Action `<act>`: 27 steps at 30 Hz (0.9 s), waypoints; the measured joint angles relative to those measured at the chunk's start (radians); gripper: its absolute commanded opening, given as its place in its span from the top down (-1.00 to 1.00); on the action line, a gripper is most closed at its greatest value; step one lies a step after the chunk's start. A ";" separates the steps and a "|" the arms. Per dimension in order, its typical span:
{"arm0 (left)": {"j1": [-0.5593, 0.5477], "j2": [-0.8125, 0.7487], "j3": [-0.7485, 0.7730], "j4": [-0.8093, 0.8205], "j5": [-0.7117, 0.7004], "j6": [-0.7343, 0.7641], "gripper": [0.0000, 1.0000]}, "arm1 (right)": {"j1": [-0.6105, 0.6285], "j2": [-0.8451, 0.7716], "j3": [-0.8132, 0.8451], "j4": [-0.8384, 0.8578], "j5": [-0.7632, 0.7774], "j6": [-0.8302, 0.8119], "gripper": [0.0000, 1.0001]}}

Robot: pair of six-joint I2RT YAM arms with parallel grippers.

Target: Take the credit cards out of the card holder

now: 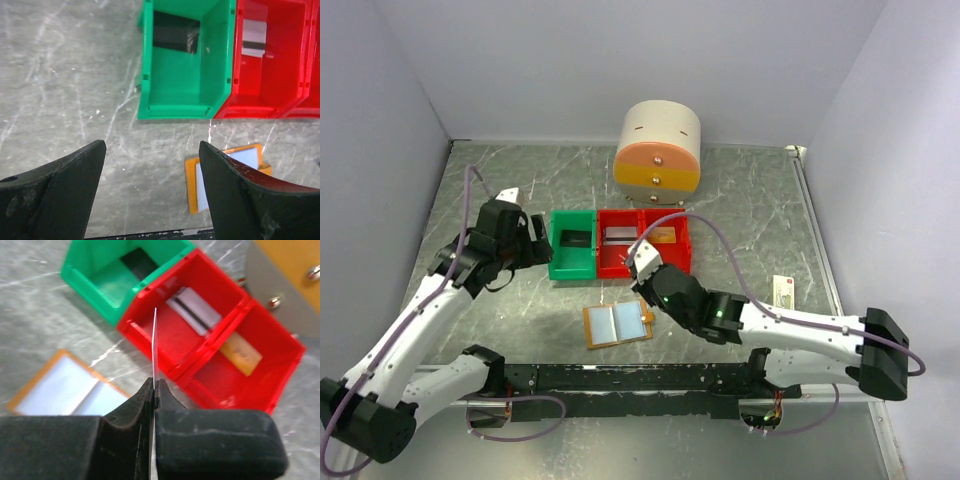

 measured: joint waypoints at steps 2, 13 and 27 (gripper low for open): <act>0.000 -0.048 0.000 -0.008 -0.048 0.002 -0.80 | -0.041 0.050 0.034 0.001 -0.008 -0.082 1.00; 0.000 -0.206 -0.134 0.054 -0.181 0.023 -1.00 | -0.272 0.309 0.275 -0.020 -0.231 -0.360 1.00; 0.000 -0.191 -0.136 0.073 -0.241 0.037 -1.00 | -0.342 0.681 0.497 -0.081 -0.283 -0.590 1.00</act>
